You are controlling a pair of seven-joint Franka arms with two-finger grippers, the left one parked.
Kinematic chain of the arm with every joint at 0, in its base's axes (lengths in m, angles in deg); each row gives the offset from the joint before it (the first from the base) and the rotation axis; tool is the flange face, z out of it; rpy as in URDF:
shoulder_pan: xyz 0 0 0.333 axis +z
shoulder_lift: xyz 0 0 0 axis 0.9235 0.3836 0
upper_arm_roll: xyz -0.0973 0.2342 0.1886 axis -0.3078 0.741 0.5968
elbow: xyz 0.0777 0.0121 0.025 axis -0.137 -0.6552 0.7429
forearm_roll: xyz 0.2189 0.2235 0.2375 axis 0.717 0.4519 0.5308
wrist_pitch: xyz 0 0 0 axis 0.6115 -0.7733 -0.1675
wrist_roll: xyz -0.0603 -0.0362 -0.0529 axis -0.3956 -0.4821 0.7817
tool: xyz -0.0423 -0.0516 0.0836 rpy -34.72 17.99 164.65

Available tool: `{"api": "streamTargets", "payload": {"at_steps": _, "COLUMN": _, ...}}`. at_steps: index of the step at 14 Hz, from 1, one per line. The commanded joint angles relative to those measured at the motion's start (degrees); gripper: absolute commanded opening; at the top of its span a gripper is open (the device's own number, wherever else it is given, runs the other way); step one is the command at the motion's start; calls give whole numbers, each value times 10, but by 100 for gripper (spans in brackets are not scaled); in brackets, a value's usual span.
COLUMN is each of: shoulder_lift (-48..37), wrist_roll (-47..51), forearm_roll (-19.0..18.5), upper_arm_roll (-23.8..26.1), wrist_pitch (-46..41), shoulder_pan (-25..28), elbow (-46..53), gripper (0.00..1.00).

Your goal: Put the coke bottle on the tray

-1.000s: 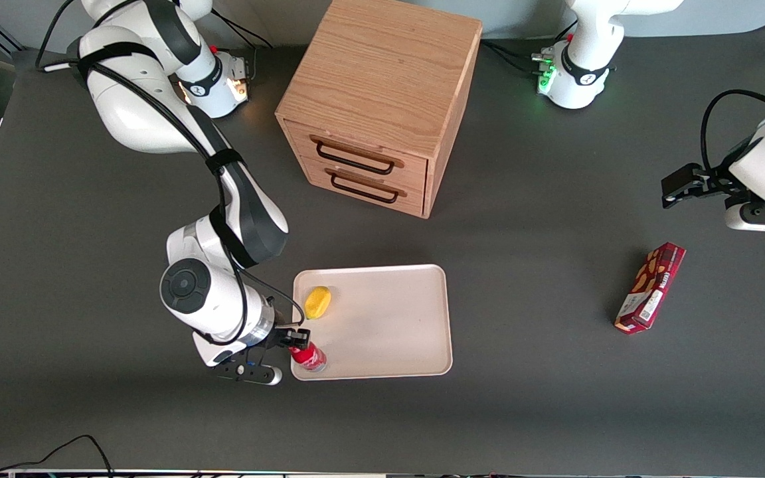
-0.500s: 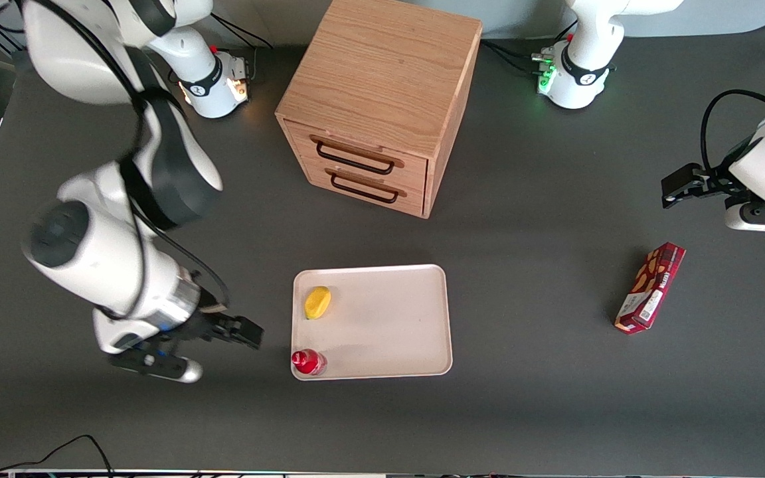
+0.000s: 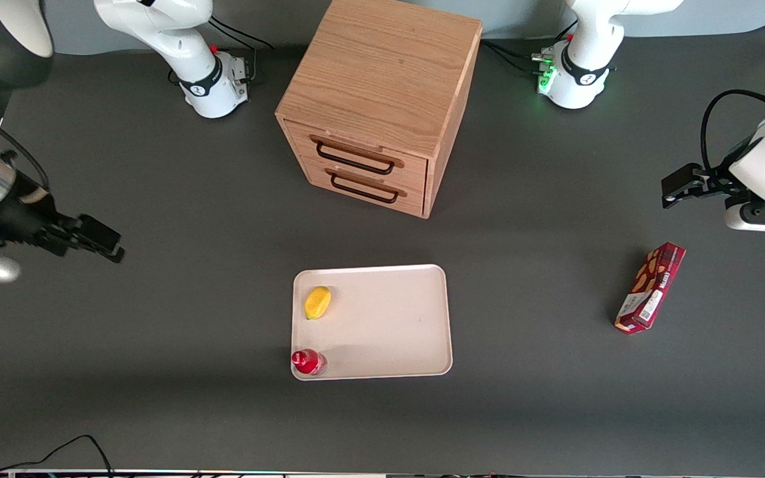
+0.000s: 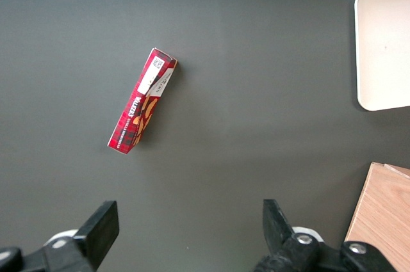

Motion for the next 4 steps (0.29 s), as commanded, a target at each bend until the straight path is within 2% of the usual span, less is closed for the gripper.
{"api": "streamTargets", "payload": {"at_steps": 1, "shoulder_lift": -83, "wrist_roll": -54, "forearm_roll": 11, "upper_arm_roll": 5, "wrist_pitch": -17, "shoulder_pan": -31, "elbow": -92, "gripper": 100}}
{"api": "streamTargets", "payload": {"at_steps": 4, "shoulder_lift": -93, "wrist_roll": -54, "forearm_roll": 11, "upper_arm_roll": 6, "wrist_pitch": -31, "shoulder_pan": -31, "elbow": -91, "gripper": 100}}
